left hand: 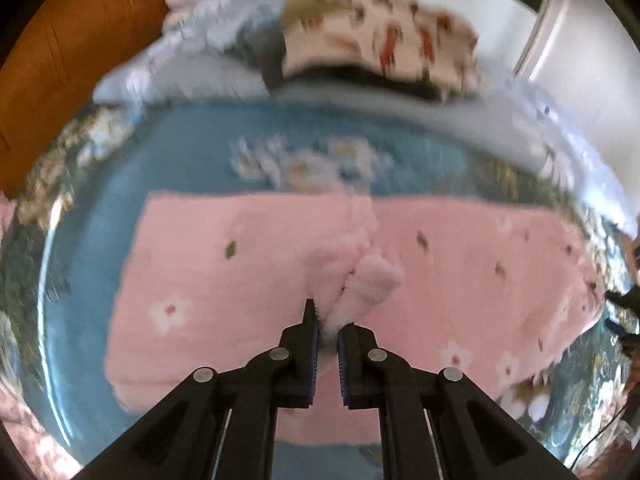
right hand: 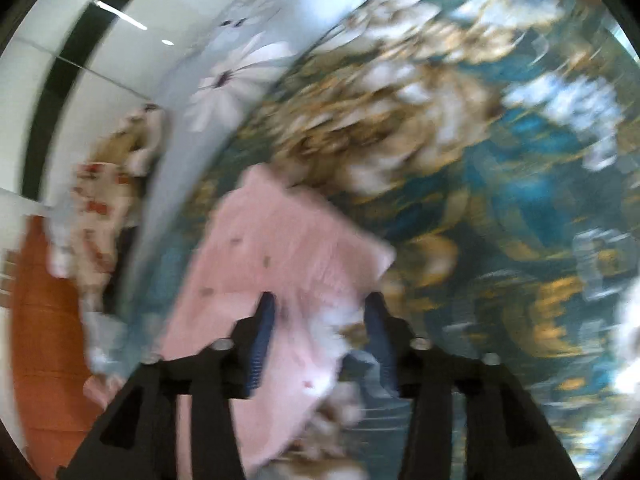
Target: Fold clothes
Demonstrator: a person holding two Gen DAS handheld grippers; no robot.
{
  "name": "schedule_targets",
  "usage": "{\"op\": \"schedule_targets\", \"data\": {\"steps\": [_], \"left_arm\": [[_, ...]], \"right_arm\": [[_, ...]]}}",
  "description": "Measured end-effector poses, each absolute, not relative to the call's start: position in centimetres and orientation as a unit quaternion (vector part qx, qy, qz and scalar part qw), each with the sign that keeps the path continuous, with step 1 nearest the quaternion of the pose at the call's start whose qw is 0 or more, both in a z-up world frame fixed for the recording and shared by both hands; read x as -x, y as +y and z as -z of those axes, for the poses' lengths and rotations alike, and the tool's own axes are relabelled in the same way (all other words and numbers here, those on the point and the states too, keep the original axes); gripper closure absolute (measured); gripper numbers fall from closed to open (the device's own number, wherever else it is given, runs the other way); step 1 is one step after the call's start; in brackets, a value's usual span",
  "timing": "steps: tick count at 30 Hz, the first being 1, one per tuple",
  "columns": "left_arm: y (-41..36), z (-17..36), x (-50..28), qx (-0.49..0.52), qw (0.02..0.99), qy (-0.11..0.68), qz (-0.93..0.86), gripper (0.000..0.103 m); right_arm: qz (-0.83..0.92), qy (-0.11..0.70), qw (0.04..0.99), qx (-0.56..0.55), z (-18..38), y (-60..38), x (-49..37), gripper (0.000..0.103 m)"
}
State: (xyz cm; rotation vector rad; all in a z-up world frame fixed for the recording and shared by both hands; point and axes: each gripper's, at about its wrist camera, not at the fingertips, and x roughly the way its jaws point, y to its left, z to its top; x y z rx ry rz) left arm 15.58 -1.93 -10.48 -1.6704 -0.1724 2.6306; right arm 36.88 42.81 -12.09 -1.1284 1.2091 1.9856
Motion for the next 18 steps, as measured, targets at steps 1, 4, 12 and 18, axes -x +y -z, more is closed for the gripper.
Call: {"op": "schedule_targets", "data": {"steps": [1, 4, 12, 18], "left_arm": [[-1.5, 11.1, -15.8, 0.543, 0.012, -0.052, -0.838, 0.093], [-0.9, 12.1, -16.5, 0.559, 0.023, -0.041, -0.828, 0.086], [-6.3, 11.3, -20.0, 0.545, 0.034, -0.247, -0.801, 0.061], [-13.8, 11.1, -22.2, 0.498, -0.084, -0.331, -0.797, 0.061]], "right_arm": [[-0.740, 0.438, 0.296, 0.417, 11.6, 43.1, -37.4, 0.046], [-0.748, 0.418, 0.325, 0.401, 10.1, 43.1, -38.0, 0.046], [-0.797, 0.344, 0.003, 0.496, 10.8, 28.1, -26.3, 0.046], [-0.736, 0.358, -0.169, 0.549, 14.6, 16.9, -20.7, 0.046]]}}
